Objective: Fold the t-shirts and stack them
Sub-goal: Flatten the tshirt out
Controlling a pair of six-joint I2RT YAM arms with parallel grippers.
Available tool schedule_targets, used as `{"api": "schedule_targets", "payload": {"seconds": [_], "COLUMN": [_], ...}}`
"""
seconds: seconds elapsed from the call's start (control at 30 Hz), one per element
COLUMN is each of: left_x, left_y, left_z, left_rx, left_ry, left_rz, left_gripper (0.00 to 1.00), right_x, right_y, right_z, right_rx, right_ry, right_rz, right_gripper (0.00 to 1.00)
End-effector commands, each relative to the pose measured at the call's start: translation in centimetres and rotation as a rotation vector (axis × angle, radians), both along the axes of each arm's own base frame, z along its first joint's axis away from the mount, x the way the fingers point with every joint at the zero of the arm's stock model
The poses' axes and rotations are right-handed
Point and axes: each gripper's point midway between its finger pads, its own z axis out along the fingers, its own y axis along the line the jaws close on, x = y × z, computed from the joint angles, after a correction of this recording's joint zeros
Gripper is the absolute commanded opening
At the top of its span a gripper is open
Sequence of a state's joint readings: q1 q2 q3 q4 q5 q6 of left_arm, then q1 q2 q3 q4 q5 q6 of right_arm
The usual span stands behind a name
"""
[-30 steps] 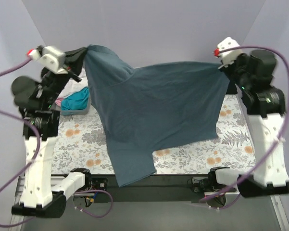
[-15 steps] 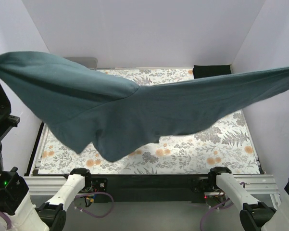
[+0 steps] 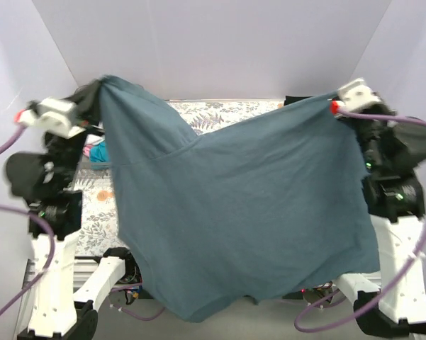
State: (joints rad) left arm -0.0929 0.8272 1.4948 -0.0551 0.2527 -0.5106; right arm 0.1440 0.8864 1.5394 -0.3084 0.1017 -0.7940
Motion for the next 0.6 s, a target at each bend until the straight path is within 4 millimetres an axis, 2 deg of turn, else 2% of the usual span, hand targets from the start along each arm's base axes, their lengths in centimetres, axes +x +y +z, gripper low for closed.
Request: {"api": "schedule_targets", "payload": {"seconds": [0.0,0.03,0.07,0.1,0.13,0.17,0.2,0.23,0.27,0.3,0.33,0.37,0.4,0.43,0.47,0.5,0.53,0.57], "left_x": [5.1,5.9,7.2,9.0,9.8,11.6,13.0,14.0,16.0,17.0,18.3,19.5,22.0,23.4,24.8,27.2,28.5,30.5], "left_y": [-0.7,-0.9,-1.1,-1.3,-1.4,-1.6,-1.7,-1.7,-2.0,-2.2,-2.3,-2.5,-2.5,-2.6,-2.6,-2.9,-2.9,-3.2], "left_z": [-7.1,-8.2,-10.0,-13.4,-14.0,-16.1,-19.1,-19.8,-22.4,-24.1,-25.4,-26.4,-29.8,-29.3,-30.0,-33.5,-33.4,-32.5], "left_rx": [0.028,0.038,0.048,0.057,0.059,0.069,0.076,0.075,0.090,0.102,0.102,0.109,0.117,0.109,0.115,0.126,0.124,0.120], "left_ry": [0.179,0.188,0.224,0.302,0.289,0.333,0.387,0.386,0.441,0.464,0.476,0.492,0.566,0.533,0.541,0.604,0.587,0.575], "left_rz": [-0.011,-0.016,-0.023,-0.024,-0.026,-0.025,-0.023,-0.022,-0.026,-0.031,-0.032,-0.035,-0.029,-0.026,-0.023,-0.031,-0.031,-0.038], "left_gripper": [0.00,0.00,0.00,0.00,0.00,0.00,0.00,0.00,0.00,0.00,0.00,0.00,0.00,0.00,0.00,0.00,0.00,0.00], "right_x": [3.7,4.5,6.1,6.8,7.6,8.9,9.5,10.2,10.8,12.1,13.0,14.5,15.4,16.7,18.4,19.7,21.0,22.7], "right_y": [1.8,2.6,3.1,3.5,4.0,4.3,4.6,5.0,5.3,5.6,6.0,6.3,6.4,6.4,6.6,6.7,6.7,6.9], "right_z": [-5.6,-7.2,-11.3,-13.1,-14.4,-18.4,-19.8,-20.9,-22.7,-24.9,-25.3,-27.7,-28.3,-28.4,-30.8,-30.5,-30.3,-32.7], "right_rx": [-0.053,-0.067,-0.081,-0.090,-0.099,-0.111,-0.117,-0.121,-0.127,-0.130,-0.132,-0.131,-0.131,-0.130,-0.131,-0.131,-0.132,-0.133], "right_ry": [0.115,0.145,0.237,0.274,0.291,0.375,0.398,0.408,0.444,0.494,0.488,0.541,0.551,0.536,0.586,0.574,0.555,0.607], "right_rz": [0.071,0.110,0.129,0.144,0.165,0.175,0.185,0.201,0.209,0.214,0.219,0.217,0.213,0.195,0.190,0.181,0.163,0.153], "right_gripper": [0.01,0.01,0.01,0.01,0.01,0.01,0.01,0.01,0.01,0.01,0.01,0.01,0.01,0.01,0.01,0.01,0.01,0.01]}}
